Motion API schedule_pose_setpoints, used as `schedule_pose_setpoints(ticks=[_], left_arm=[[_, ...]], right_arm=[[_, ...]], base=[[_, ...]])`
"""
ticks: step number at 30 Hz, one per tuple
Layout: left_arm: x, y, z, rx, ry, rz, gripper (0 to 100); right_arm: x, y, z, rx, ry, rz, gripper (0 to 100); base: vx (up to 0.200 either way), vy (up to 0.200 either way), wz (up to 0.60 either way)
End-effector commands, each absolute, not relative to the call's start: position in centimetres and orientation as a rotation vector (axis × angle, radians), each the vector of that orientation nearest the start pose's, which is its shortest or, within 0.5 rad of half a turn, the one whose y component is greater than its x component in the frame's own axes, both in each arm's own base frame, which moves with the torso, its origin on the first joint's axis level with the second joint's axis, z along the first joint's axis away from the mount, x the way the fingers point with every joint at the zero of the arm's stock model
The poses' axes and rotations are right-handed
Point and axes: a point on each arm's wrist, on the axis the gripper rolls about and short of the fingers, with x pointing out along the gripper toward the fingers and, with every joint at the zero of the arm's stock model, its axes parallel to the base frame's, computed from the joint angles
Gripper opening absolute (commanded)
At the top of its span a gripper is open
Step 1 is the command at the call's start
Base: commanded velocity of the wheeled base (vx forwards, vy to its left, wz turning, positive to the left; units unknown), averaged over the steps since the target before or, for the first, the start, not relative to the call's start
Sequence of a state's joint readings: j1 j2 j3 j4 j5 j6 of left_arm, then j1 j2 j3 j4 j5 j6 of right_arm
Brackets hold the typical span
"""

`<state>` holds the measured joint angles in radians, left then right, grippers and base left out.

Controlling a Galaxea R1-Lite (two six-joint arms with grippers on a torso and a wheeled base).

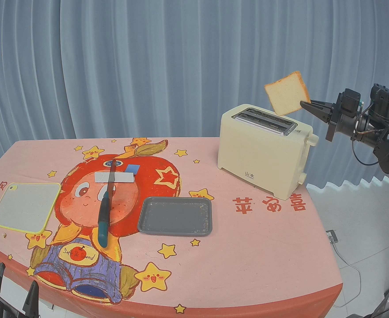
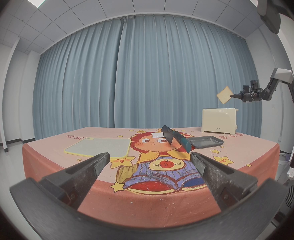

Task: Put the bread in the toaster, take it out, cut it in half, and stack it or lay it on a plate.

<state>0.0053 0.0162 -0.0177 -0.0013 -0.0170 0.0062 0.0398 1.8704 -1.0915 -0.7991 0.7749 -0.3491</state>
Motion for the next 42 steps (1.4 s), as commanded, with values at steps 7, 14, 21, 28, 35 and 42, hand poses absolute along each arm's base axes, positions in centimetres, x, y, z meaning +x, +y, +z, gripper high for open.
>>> schedule_pose_setpoints(ticks=[7, 14, 21, 28, 35, 42], left_arm=[[-2.3, -0.1, 7.6, 0.006, 0.0, -0.011, 100], [-2.3, -0.1, 7.6, 0.006, 0.0, -0.011, 100], [-2.3, -0.1, 7.6, 0.006, 0.0, -0.011, 100], [-2.3, -0.1, 7.6, 0.006, 0.0, -0.011, 100], [-2.3, -0.1, 7.6, 0.006, 0.0, -0.011, 100], [-2.3, -0.1, 7.6, 0.006, 0.0, -0.011, 100]], right_arm=[[37.2, 3.0, 22.0, -0.34, -0.173, 0.799, 0], [37.4, 3.1, 21.7, -0.325, -0.161, 0.803, 0], [37.3, 3.1, 21.1, -0.319, -0.143, 0.807, 0], [37.6, 3.1, 20.4, -0.31, -0.122, 0.809, 0], [37.6, 3.4, 19.4, -0.3, -0.096, 0.821, 0], [38.0, 3.5, 19.1, -0.298, -0.089, 0.825, 0]], base=[[0.0, 0.0, 0.0], [0.0, 0.0, 0.0], [0.0, 0.0, 0.0], [0.0, 0.0, 0.0], [0.0, 0.0, 0.0], [0.0, 0.0, 0.0]])
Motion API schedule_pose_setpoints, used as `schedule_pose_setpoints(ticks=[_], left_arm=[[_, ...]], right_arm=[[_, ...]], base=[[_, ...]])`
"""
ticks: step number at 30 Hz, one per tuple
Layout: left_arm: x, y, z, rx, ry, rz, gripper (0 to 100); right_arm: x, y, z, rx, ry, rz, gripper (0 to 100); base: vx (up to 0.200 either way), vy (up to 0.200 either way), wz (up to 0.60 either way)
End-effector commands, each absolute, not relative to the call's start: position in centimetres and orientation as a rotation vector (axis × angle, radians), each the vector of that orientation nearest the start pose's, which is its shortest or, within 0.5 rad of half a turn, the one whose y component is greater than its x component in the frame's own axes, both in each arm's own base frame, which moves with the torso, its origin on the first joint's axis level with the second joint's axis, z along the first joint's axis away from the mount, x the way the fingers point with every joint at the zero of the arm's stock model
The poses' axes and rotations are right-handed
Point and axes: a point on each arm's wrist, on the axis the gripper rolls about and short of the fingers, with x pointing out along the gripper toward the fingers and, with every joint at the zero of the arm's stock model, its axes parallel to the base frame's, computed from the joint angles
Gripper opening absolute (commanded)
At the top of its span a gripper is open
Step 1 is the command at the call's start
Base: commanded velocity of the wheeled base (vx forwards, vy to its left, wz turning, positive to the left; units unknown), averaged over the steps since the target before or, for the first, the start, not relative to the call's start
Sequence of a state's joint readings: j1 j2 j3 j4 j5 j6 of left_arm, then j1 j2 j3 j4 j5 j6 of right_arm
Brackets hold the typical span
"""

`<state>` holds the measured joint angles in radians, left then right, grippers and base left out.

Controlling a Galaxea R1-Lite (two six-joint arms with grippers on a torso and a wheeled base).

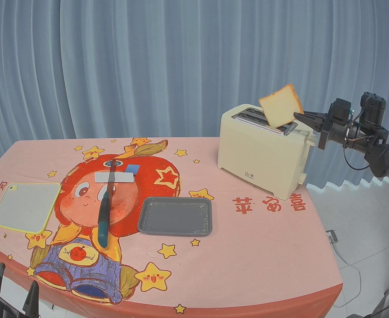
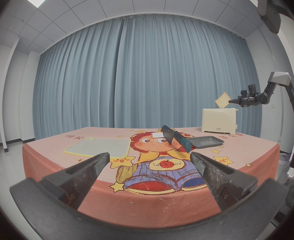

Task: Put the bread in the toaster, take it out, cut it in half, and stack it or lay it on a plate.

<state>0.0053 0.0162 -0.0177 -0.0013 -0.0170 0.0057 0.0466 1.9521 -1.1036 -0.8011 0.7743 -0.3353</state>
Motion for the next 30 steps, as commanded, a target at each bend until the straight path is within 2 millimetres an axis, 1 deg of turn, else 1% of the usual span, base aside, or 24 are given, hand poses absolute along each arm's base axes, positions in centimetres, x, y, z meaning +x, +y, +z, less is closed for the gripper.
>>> schedule_pose_setpoints(ticks=[1, 8, 30], left_arm=[[-2.27, -0.05, 7.57, 0.006, 0.0, -0.011, 100], [-2.27, -0.05, 7.57, 0.006, 0.0, -0.011, 100], [-2.27, -0.05, 7.57, 0.006, 0.0, -0.011, 100]], right_arm=[[38.03, 3.5, 19.02, -0.297, -0.087, 0.825, 0], [37.99, 4.03, 19.06, -0.297, -0.091, 0.839, 0], [37.92, 4.37, 18.82, -0.297, -0.085, 0.848, 0]], base=[[0.0, 0.0, 0.0], [0.0, 0.0, 0.0], [0.0, 0.0, 0.0]])
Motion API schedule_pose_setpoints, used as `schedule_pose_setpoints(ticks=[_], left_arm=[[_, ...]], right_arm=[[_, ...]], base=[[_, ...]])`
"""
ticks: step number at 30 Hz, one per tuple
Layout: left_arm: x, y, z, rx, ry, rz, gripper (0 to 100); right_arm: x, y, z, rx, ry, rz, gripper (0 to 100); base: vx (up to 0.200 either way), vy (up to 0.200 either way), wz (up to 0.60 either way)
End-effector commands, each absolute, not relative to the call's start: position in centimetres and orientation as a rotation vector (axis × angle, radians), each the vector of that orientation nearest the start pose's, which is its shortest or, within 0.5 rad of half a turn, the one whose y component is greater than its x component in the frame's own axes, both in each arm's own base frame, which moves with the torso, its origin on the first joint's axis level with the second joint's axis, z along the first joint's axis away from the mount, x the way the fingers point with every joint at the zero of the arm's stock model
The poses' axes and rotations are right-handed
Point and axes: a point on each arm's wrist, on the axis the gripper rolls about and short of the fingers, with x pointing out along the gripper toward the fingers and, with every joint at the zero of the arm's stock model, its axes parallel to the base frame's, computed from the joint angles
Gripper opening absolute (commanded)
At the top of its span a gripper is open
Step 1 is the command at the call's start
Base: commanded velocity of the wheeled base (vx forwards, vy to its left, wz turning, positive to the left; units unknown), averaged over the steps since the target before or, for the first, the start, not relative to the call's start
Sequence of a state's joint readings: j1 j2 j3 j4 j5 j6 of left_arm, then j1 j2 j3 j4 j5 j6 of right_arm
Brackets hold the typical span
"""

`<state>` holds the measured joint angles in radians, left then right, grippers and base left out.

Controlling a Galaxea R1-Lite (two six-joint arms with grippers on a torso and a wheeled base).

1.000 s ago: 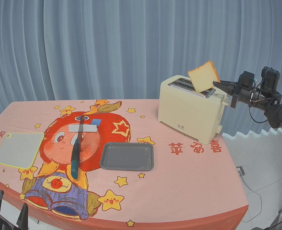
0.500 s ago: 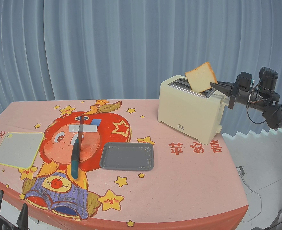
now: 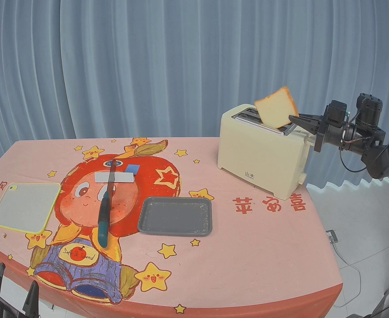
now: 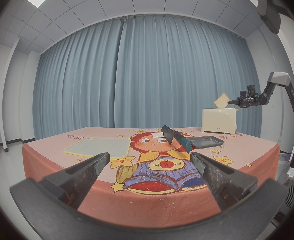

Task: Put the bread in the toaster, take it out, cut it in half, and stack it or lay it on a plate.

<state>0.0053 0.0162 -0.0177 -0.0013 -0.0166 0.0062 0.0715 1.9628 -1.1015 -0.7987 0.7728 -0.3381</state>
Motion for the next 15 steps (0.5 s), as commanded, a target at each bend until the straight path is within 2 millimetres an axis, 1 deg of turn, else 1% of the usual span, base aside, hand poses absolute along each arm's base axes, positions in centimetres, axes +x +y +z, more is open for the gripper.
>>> schedule_pose_setpoints(ticks=[1, 15], left_arm=[[-2.27, -0.05, 7.57, 0.006, 0.0, -0.011, 100], [-2.27, -0.05, 7.57, 0.006, 0.0, -0.011, 100]], right_arm=[[37.95, 4.38, 18.76, -0.296, -0.083, 0.848, 0], [38.07, 4.5, 18.57, -0.297, -0.08, 0.852, 0]], base=[[0.0, 0.0, 0.0], [0.0, 0.0, 0.0]])
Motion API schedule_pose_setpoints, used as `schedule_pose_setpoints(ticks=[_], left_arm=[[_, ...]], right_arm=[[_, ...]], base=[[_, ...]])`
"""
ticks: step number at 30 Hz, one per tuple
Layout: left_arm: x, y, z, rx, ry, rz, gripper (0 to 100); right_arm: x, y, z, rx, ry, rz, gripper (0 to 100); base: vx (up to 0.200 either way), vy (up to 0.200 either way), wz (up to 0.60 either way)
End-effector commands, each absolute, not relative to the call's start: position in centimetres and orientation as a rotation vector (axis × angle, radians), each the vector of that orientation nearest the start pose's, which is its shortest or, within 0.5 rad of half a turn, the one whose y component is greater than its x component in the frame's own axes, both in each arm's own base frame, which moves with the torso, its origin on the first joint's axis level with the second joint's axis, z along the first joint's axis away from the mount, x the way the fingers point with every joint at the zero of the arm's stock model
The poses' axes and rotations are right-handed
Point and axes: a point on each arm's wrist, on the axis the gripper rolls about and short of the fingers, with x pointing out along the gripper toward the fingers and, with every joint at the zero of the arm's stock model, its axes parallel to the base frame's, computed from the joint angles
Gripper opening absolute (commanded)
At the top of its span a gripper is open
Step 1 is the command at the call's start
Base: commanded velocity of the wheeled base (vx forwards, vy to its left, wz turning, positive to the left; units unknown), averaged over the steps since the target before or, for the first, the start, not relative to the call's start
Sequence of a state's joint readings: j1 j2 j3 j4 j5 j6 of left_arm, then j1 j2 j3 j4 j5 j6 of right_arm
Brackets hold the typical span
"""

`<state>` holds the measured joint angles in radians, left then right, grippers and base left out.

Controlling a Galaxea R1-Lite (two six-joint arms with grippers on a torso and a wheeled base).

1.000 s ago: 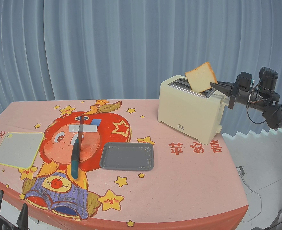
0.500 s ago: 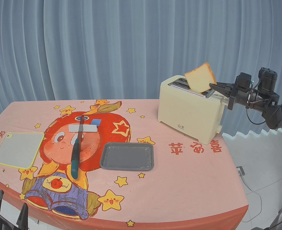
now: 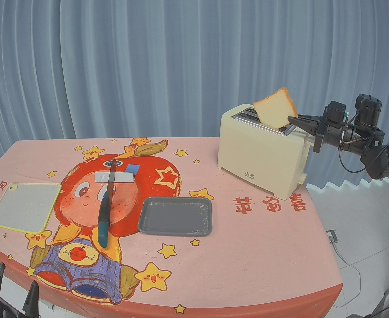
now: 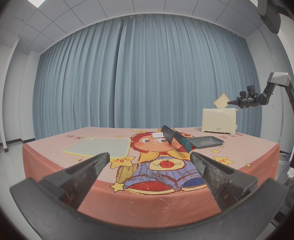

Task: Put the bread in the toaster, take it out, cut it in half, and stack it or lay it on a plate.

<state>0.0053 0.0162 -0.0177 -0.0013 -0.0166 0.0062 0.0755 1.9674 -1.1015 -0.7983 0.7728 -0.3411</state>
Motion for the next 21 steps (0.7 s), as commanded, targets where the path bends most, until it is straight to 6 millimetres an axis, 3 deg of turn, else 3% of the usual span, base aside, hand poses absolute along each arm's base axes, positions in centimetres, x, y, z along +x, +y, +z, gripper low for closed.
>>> schedule_pose_setpoints(ticks=[1, 5, 6, 21], left_arm=[[-2.27, -0.05, 7.57, 0.006, 0.0, -0.011, 100], [-2.27, -0.05, 7.57, 0.006, 0.0, -0.011, 100], [-2.27, -0.05, 7.57, 0.006, 0.0, -0.011, 100], [-2.27, -0.05, 7.57, 0.006, 0.0, -0.012, 100]], right_arm=[[38.07, 4.5, 18.57, -0.297, -0.08, 0.852, 0], [38.04, 4.5, 18.49, -0.298, -0.078, 0.852, 0], [38.02, 4.67, 18.49, -0.298, -0.079, 0.857, 100], [37.71, 4.76, 19.04, -0.3, -0.092, 0.854, 100]], base=[[0.0, 0.0, 0.0], [0.0, 0.0, 0.0], [0.0, 0.0, 0.0], [0.0, 0.0, 0.0]])
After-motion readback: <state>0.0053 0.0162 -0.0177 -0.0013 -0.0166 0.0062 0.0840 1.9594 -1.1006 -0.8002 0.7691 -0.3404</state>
